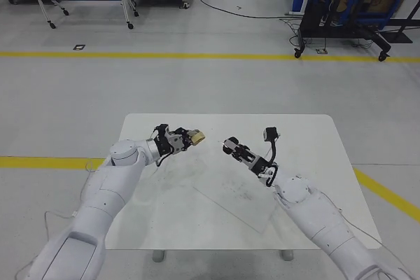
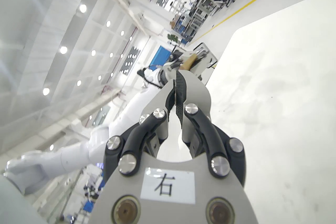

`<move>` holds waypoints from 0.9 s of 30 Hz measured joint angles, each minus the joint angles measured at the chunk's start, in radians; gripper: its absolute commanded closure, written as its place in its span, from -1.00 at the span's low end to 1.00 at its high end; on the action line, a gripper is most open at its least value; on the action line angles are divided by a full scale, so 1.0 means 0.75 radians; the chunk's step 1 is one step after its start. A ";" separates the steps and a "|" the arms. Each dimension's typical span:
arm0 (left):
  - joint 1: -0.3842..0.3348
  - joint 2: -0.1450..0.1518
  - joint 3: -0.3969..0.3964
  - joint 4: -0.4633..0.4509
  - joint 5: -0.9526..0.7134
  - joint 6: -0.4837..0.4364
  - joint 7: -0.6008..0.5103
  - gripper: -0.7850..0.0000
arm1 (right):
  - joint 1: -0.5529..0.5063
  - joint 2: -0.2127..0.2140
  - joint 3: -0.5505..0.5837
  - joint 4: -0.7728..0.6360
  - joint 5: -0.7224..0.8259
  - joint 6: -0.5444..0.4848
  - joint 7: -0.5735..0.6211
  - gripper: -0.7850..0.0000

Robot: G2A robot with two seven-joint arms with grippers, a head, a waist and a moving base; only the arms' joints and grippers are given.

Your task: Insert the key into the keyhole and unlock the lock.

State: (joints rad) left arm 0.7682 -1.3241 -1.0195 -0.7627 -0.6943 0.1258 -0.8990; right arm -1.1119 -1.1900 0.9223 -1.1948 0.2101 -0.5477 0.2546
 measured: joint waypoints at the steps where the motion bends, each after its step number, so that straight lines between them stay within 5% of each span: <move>1: 0.011 -0.002 0.003 -0.024 0.004 0.007 0.036 1.00 | 0.000 -0.006 -0.006 0.003 -0.009 0.016 -0.042 1.00; 6: 0.049 -0.009 0.029 -0.118 0.053 0.040 0.143 1.00 | -0.041 -0.023 -0.008 -0.049 0.026 0.041 -0.106 1.00; 17: 0.064 -0.008 -0.003 -0.129 -0.010 0.035 0.111 1.00 | -0.053 -0.021 0.015 -0.060 0.079 0.047 -0.089 1.00; 27: 0.152 0.004 -0.008 -0.319 0.143 0.009 0.317 1.00 | -0.110 -0.029 0.019 -0.150 0.026 0.184 -0.111 1.00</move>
State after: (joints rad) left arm 0.8823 -1.3209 -1.0252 -1.0018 -0.5869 0.1327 -0.6613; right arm -1.1941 -1.2120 0.9364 -1.3075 0.2293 -0.4095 0.1715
